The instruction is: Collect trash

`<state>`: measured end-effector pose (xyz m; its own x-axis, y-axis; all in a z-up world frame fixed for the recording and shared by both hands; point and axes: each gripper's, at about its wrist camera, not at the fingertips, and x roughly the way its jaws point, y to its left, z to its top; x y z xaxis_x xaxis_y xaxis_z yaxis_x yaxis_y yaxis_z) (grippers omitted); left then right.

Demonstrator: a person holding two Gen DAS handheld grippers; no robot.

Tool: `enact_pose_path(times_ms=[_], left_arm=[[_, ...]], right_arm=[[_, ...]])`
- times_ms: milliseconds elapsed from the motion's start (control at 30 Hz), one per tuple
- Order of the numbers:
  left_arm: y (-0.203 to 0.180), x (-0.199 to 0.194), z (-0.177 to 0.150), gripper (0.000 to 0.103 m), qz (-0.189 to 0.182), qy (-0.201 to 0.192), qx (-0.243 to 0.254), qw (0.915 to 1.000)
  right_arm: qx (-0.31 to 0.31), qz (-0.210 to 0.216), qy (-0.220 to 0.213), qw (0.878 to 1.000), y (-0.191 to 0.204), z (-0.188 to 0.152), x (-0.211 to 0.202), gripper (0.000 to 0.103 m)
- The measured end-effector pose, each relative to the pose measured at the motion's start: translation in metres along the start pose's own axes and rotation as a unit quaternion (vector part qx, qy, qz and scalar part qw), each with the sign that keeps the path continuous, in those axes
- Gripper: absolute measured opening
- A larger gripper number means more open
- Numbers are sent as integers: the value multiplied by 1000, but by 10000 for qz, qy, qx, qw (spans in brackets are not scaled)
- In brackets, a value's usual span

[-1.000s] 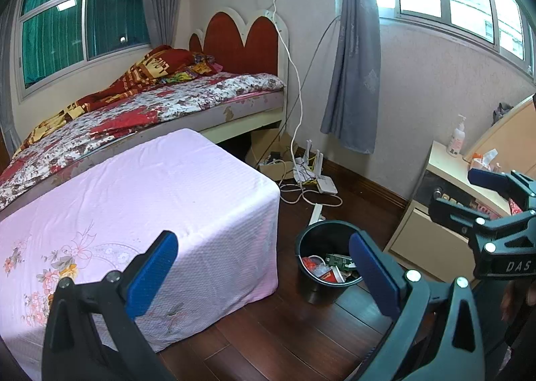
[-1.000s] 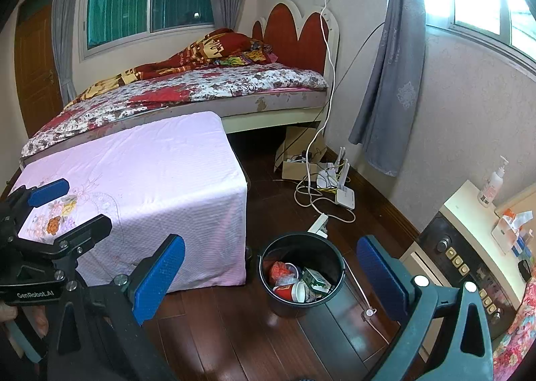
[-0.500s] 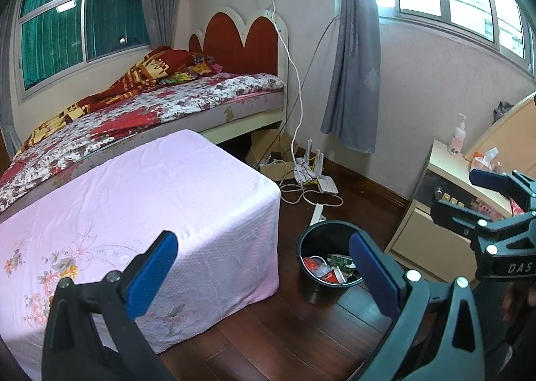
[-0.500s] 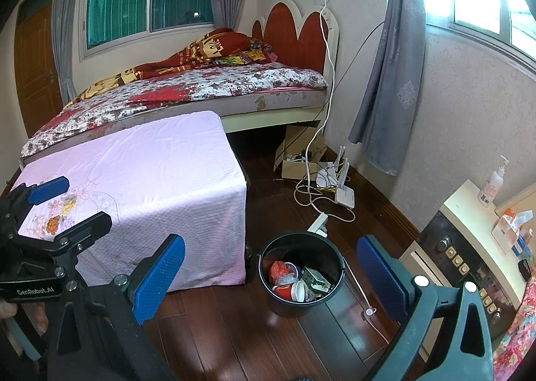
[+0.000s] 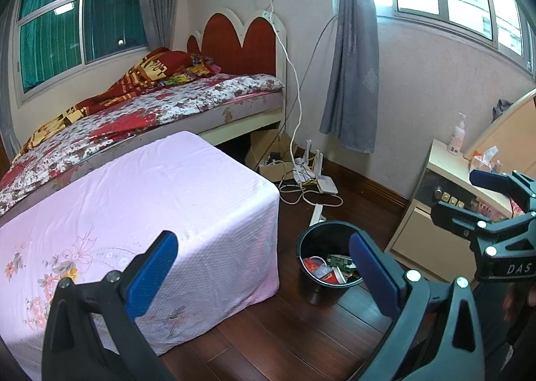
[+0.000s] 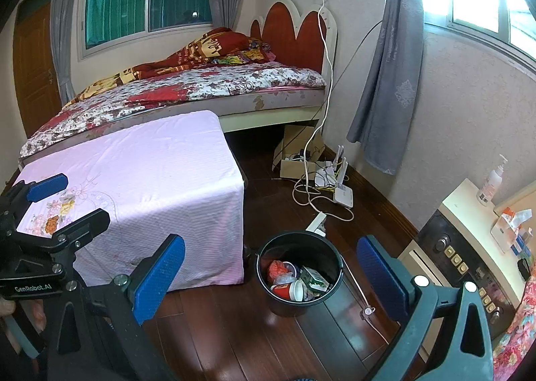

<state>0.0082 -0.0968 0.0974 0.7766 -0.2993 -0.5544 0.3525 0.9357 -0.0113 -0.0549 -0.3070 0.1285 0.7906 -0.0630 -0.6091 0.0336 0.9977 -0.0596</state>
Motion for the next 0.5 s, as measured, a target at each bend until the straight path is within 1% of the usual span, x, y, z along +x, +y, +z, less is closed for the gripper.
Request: enact_pose_path(times_ms=[200,500], left_arm=[[2,0,5,102,-63,-37,70,9999],[-1,1,6,102,-26,-35,92,9999]], right_arm=[[-2,-1,-2,10000,0,0,0,103],[0,4,11,10000,-1,0,1,103]])
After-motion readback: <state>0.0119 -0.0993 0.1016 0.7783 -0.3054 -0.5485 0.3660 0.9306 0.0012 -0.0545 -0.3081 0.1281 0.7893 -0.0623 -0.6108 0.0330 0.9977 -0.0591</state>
